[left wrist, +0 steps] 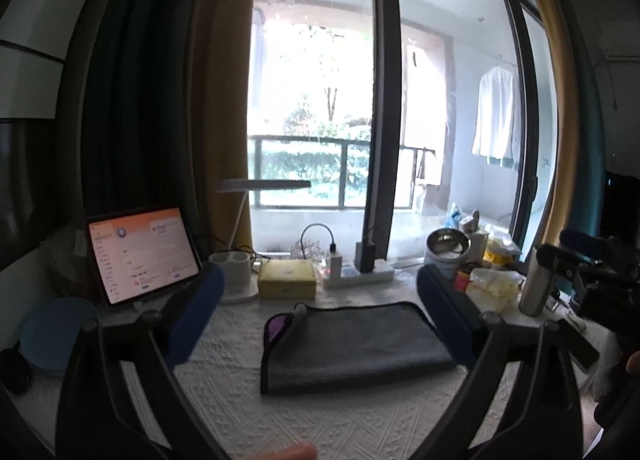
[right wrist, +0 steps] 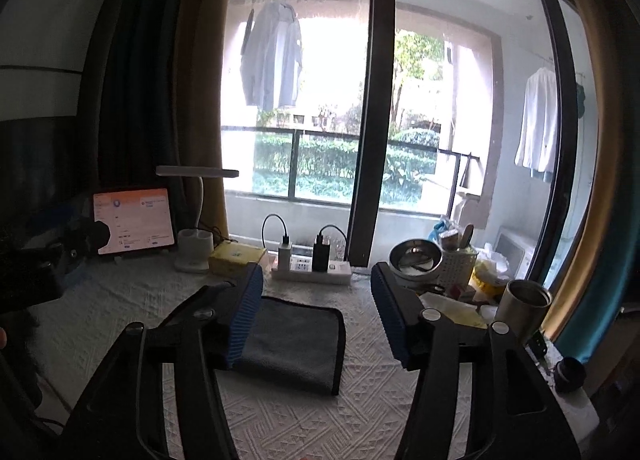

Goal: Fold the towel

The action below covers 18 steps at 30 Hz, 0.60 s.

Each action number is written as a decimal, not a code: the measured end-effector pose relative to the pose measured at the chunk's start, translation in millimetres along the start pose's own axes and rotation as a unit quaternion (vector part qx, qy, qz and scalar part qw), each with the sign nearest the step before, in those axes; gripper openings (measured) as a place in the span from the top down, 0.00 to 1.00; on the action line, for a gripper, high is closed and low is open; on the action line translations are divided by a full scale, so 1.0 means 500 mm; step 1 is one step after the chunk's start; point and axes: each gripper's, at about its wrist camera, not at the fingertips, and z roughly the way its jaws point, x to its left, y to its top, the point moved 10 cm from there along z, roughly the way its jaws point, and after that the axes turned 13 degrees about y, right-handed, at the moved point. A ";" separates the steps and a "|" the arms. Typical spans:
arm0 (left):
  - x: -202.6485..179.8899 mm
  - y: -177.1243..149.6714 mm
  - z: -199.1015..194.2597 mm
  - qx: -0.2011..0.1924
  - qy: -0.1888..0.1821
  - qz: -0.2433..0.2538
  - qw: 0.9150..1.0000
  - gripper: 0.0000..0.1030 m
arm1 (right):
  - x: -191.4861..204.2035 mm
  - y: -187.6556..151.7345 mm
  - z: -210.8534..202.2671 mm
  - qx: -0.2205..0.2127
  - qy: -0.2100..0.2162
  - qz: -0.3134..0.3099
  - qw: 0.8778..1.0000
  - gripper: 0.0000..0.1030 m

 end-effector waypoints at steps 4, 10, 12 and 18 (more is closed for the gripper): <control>0.008 0.009 -0.020 -0.021 -0.002 -0.008 1.000 0.05 | 0.003 0.008 -0.013 -0.014 -0.006 -0.006 1.000 0.38; 0.022 0.024 -0.045 -0.047 0.016 -0.008 0.999 0.04 | 0.012 0.001 -0.021 -0.017 -0.005 -0.007 1.000 0.38; 0.026 0.026 -0.051 -0.049 0.023 -0.007 0.999 0.04 | 0.010 0.000 -0.024 -0.017 -0.007 -0.008 1.000 0.38; 0.039 0.026 -0.059 -0.049 0.033 -0.010 0.998 0.04 | 0.010 0.002 -0.034 -0.020 -0.008 -0.008 1.000 0.38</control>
